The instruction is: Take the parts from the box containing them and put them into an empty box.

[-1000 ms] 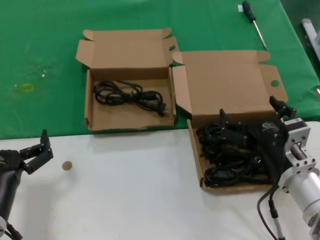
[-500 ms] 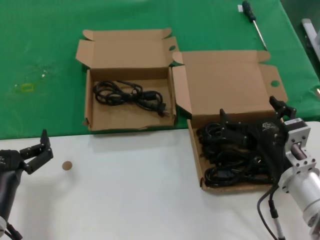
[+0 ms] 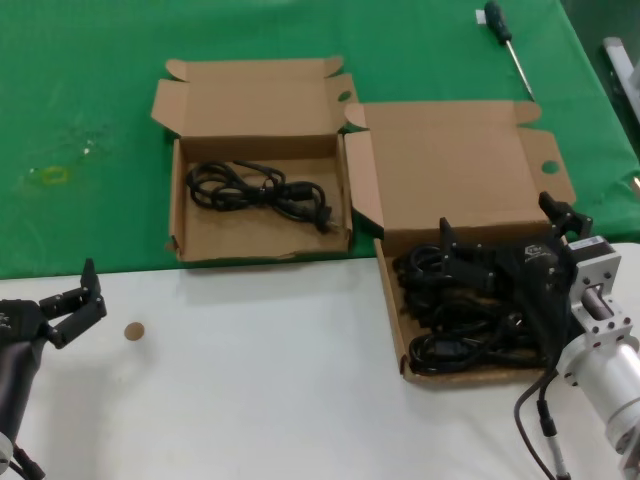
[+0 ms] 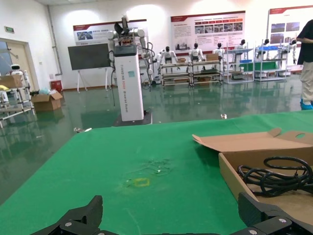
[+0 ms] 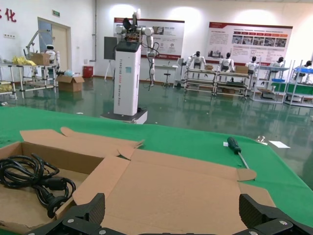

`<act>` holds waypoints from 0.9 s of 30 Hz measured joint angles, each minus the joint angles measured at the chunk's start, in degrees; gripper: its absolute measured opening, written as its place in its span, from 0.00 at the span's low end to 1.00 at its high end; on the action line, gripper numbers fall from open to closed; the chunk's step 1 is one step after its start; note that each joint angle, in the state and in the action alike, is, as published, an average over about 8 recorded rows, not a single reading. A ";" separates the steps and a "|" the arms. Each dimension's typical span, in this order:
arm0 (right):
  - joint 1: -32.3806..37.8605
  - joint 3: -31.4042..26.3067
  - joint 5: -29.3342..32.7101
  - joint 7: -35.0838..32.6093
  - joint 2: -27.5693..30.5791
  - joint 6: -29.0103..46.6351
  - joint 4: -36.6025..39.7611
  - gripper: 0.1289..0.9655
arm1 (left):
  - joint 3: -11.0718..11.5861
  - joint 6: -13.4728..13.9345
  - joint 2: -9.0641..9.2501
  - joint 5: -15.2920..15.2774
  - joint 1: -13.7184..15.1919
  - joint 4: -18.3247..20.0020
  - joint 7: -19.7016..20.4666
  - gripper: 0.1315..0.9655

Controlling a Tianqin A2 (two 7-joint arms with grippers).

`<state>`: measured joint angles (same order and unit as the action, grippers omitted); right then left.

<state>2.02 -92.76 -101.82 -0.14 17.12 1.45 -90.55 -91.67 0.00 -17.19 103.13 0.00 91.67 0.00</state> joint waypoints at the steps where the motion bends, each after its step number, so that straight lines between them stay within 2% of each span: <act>1: 0.00 0.00 0.00 0.00 0.00 0.00 0.00 1.00 | 0.00 0.00 0.00 0.00 0.00 0.00 0.00 1.00; 27: 0.00 0.00 0.00 0.00 0.00 0.00 0.00 1.00 | 0.00 0.00 0.00 0.00 0.00 0.00 0.00 1.00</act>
<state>2.02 -92.76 -101.82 -0.14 17.12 1.45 -90.55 -91.67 0.00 -17.19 103.13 0.00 91.67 0.00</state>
